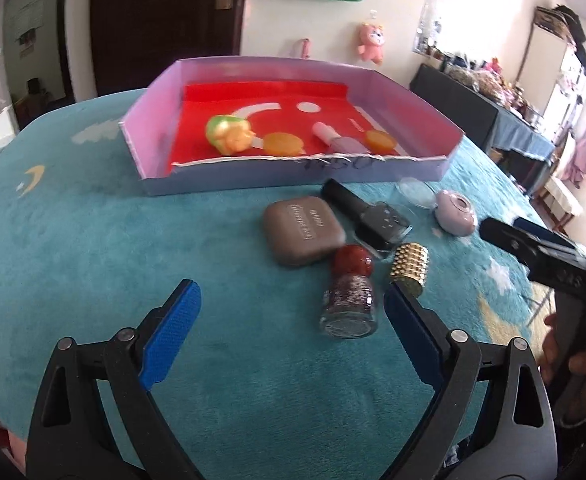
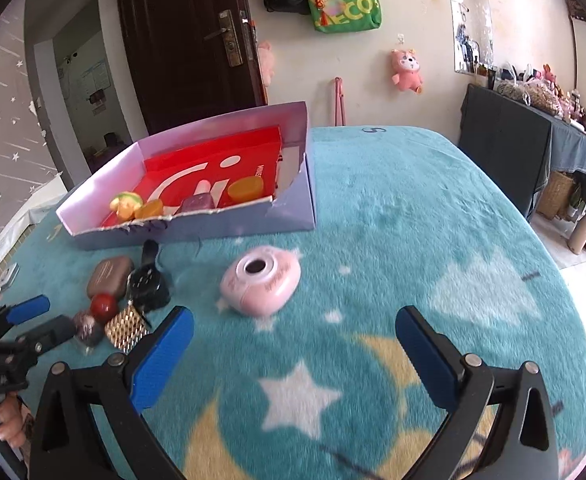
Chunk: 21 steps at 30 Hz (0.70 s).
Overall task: Organize rigid objects
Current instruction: 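Lower both open grippers toward the cosmetics lying on the rug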
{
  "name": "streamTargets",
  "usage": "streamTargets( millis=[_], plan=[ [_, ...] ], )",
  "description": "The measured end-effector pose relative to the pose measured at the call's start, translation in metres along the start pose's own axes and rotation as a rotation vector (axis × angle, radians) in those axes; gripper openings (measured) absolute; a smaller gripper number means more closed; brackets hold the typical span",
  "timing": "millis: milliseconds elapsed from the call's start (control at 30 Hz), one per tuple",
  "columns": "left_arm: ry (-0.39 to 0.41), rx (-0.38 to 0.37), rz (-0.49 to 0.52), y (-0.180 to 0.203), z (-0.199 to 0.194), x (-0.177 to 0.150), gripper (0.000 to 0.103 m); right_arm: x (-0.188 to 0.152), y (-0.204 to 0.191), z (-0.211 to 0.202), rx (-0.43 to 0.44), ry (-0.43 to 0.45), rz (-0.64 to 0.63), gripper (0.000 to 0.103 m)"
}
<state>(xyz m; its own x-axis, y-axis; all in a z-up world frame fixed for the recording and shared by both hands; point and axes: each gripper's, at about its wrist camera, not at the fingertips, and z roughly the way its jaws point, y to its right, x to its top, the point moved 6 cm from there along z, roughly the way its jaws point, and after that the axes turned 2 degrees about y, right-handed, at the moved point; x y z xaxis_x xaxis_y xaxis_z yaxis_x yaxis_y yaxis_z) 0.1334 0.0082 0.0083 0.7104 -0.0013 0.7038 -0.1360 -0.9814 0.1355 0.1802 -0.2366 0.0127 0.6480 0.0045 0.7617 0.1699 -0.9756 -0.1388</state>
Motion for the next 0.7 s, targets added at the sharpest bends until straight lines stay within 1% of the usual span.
streamTargets(
  millis=[133, 300, 333, 367, 433, 500, 533, 600, 633, 667, 700],
  plan=[
    [-0.014, -0.011, 0.033, 0.009, 0.006, -0.001, 0.094, 0.007, 0.001, 0.011, 0.017, -0.041, 0.022, 0.103],
    [-0.037, -0.016, 0.063, 0.013, 0.014, -0.003, 0.093, 0.009, -0.002, 0.022, 0.011, -0.085, -0.004, 0.103],
    [-0.041, -0.017, 0.065, 0.013, 0.015, -0.004, 0.089, 0.009, -0.003, 0.024, 0.010, -0.095, -0.011, 0.102],
    [-0.046, -0.018, 0.067, 0.013, 0.016, -0.004, 0.083, 0.009, -0.004, 0.026, 0.010, -0.104, -0.017, 0.099],
    [-0.063, -0.031, 0.069, 0.013, 0.020, -0.005, 0.077, 0.009, -0.007, 0.031, 0.013, -0.126, -0.033, 0.095],
    [-0.057, -0.036, 0.080, 0.014, 0.023, -0.004, 0.075, 0.011, -0.009, 0.035, 0.007, -0.135, -0.044, 0.094],
    [-0.055, -0.041, 0.086, 0.015, 0.023, -0.004, 0.068, 0.012, -0.009, 0.038, 0.004, -0.142, -0.049, 0.094],
    [-0.048, -0.040, 0.098, 0.017, 0.024, -0.003, 0.061, 0.014, -0.009, 0.044, 0.007, -0.151, -0.046, 0.093],
    [-0.046, -0.045, 0.104, 0.018, 0.024, -0.002, 0.056, 0.014, -0.009, 0.045, 0.009, -0.155, -0.046, 0.089],
    [-0.043, -0.062, 0.105, 0.020, 0.024, -0.002, 0.050, 0.014, -0.009, 0.047, 0.014, -0.162, -0.047, 0.082],
    [-0.043, -0.067, 0.104, 0.020, 0.024, -0.002, 0.048, 0.014, -0.010, 0.049, 0.020, -0.166, -0.049, 0.080]
  ],
)
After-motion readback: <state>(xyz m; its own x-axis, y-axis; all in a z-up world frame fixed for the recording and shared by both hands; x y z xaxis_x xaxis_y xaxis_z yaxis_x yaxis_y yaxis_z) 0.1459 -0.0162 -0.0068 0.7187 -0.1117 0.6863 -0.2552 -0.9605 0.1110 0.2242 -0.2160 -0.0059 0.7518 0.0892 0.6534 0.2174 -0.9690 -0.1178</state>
